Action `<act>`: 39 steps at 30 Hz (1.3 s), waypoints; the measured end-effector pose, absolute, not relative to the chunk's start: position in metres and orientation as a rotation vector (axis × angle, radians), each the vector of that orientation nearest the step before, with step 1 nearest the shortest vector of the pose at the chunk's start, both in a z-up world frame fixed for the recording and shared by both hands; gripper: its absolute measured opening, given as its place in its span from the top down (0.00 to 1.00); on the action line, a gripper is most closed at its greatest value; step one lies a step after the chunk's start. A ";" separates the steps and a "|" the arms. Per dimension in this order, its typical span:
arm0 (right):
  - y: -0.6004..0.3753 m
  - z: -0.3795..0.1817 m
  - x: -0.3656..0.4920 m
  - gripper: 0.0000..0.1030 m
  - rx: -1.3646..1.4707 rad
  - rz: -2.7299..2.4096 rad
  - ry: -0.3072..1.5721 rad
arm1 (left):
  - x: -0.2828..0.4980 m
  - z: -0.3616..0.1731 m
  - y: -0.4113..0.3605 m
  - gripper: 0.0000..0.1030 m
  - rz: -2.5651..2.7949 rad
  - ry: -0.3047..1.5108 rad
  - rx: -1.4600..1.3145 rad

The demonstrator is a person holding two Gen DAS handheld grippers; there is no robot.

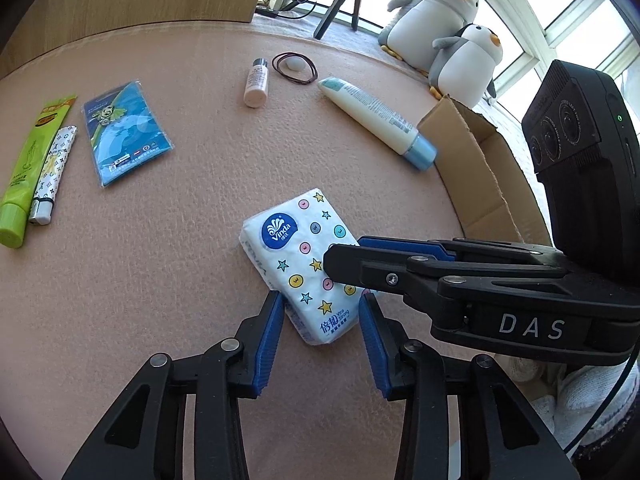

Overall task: Organize objects
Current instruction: 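Lift the tissue pack with the left gripper toward the box, then lower the tissue pack into the box and open the left gripper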

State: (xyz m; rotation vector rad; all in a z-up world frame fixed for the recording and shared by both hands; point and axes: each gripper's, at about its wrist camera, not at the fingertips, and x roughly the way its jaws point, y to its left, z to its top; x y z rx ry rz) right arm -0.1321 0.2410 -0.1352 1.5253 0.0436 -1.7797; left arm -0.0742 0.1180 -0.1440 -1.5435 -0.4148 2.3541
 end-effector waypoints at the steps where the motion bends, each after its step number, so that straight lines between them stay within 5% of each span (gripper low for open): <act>1: 0.243 -0.135 -0.132 0.76 1.526 -1.781 0.035 | -0.075 -0.142 0.119 0.59 2.358 -0.409 -1.538; 24: 0.339 -0.046 -0.164 0.76 1.335 -2.038 -0.077 | -0.117 -0.063 0.222 0.59 2.340 -0.241 -1.273; 39: 0.427 -0.043 -0.209 0.76 1.355 -2.214 -0.173 | -0.162 -0.069 0.337 0.59 2.232 -0.135 -1.230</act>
